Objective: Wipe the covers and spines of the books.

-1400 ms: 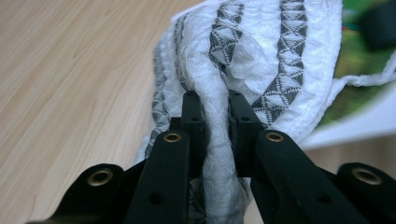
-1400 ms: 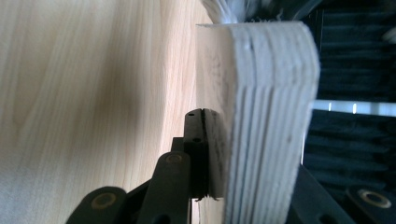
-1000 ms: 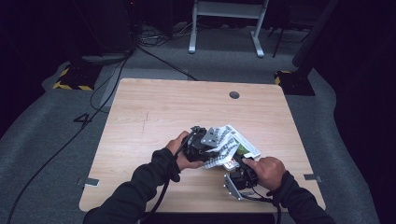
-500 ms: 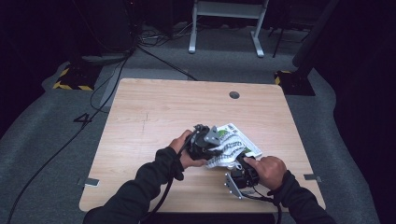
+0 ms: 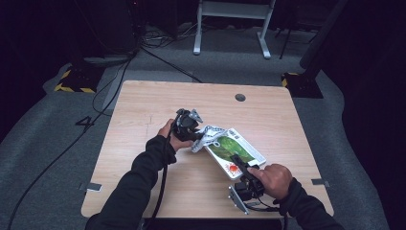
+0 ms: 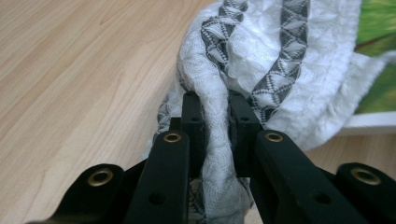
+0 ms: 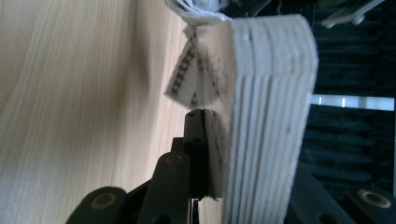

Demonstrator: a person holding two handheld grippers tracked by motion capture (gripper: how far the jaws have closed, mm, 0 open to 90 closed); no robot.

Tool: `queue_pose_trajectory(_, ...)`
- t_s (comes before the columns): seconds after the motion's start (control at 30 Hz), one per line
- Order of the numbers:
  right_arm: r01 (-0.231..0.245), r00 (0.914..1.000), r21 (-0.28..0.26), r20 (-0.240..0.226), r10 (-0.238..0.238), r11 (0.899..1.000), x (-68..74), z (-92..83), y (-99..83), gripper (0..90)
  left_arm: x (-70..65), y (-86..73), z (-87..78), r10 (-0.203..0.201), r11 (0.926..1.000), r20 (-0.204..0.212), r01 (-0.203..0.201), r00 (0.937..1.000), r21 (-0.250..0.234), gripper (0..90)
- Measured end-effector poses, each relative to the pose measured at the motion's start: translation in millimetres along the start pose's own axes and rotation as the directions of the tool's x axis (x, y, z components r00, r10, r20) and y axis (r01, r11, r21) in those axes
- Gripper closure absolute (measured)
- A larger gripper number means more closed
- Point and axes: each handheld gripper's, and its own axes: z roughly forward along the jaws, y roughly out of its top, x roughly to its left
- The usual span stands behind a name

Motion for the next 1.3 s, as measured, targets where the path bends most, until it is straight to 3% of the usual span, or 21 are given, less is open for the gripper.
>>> queue_pose_trajectory(0.1, 0.006, 0.9999, 0.0, 0.008, -0.006, 1.0, 1.6, 0.2, 2.0, 79.2, 4.8, 1.9, 2.5, -0.012, 0.9999, 0.004, 0.012, 0.9999, -0.004, 80.5)
queue_pose_trajectory(0.17, 0.011, 0.9999, -0.006, 0.008, -0.011, 1.0, 2.2, 0.2, 2.7, 79.2, 7.3, 5.2, 7.5, -0.02, 0.9998, 0.03, 0.02, 0.9994, 0.001, 80.4)
queue_pose_trajectory(0.47, 0.056, 0.9984, -0.06, 0.01, -0.056, 0.997, 9.9, -2.8, 15.5, 79.2, -7.8, 39.2, 19.8, 0.059, 0.9979, 0.054, -0.061, 0.9968, 0.021, 80.3)
queue_pose_trajectory(0.63, 0.054, 0.9985, -0.05, 0.012, -0.054, 0.997, 9.8, -2.2, 13.6, 79.2, -22.2, 50.3, 23.0, 0.111, 0.9931, 0.056, -0.113, 0.9922, 0.032, 80.3)
queue_pose_trajectory(0.73, 0.055, 0.9985, -0.04, 0.006, -0.055, 0.998, 8.6, -1.3, 10.2, 79.1, -25.2, 46.9, 20.3, 0.118, 0.9926, 0.063, -0.12, 0.991, 0.023, 80.3)
queue_pose_trajectory(1.0, 0.009, 0.9998, 0.026, 0.019, -0.01, 1.0, 3.9, 3.3, -8.5, 79.0, -39.7, 16.4, -10.3, 0.142, 0.9883, 0.087, -0.136, 0.9861, -0.068, 80.2)
queue_pose_trajectory(1.07, -0.006, 0.9997, 0.029, 0.022, 0.005, 1.0, 2.1, 3.7, -11.2, 79.1, -41.8, 12.6, -13.7, 0.145, 0.9876, 0.075, -0.14, 0.9866, -0.07, 80.1)
queue_pose_trajectory(1.17, -0.007, 0.9997, 0.036, 0.025, 0.006, 0.999, 1.4, 3.5, -12.1, 79.1, -45.3, 7.0, -19.6, 0.176, 0.9835, -0.014, -0.177, 0.9843, -0.038, 80.0)
queue_pose_trajectory(1.3, 0.014, 0.9994, 0.033, 0.03, -0.015, 0.999, 1.4, 2.1, -8.6, 79.1, -41.8, 13.4, -14.8, 0.173, 0.9843, -0.026, -0.173, 0.9847, -0.032, 79.9)
